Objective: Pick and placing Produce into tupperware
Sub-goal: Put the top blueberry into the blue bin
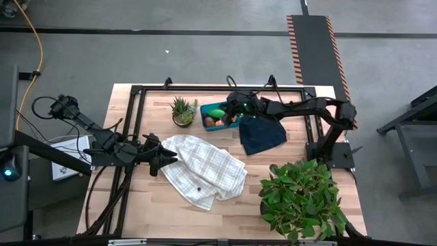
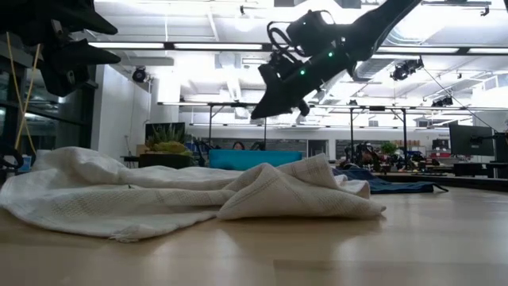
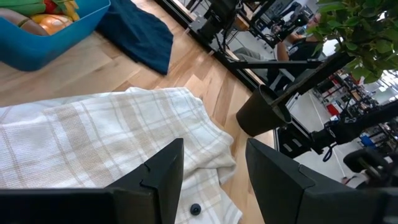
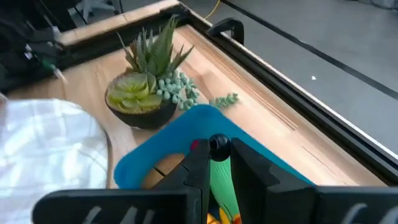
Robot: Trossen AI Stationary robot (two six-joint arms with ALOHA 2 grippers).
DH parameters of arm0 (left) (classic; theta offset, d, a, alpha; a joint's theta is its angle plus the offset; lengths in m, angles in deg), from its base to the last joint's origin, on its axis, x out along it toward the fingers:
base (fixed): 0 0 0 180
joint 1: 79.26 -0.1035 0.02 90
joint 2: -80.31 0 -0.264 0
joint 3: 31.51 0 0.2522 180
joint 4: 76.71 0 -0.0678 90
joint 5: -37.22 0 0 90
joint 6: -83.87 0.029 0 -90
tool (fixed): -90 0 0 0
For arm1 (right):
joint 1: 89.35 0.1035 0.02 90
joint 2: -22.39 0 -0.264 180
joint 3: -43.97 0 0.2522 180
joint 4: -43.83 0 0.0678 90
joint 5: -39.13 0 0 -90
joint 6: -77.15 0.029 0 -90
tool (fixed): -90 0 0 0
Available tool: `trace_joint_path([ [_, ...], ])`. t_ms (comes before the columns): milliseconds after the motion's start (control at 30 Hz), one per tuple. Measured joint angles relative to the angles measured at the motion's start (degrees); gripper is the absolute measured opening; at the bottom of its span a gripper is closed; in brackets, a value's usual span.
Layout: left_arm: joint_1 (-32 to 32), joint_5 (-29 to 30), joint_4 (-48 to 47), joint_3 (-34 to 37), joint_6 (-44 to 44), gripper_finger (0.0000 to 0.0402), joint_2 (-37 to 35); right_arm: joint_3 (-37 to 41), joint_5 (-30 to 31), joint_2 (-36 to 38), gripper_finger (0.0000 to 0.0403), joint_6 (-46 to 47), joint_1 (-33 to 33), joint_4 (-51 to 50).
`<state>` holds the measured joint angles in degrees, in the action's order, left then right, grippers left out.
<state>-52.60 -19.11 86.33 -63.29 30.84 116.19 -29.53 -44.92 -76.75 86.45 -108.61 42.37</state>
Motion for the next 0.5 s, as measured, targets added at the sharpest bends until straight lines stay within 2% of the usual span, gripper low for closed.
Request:
trace_joint_path([
  [267,0.0,0.0,0.0,0.0,0.0,0.0163,0.0,-0.2,-4.9,2.4,0.0039,3.8,-1.4,-1.4],
  [500,0.0,0.5,-0.1,0.0,0.0,0.0163,0.0,-5.3,-6.1,2.6,0.0039,0.7,-1.4,-11.4],
])
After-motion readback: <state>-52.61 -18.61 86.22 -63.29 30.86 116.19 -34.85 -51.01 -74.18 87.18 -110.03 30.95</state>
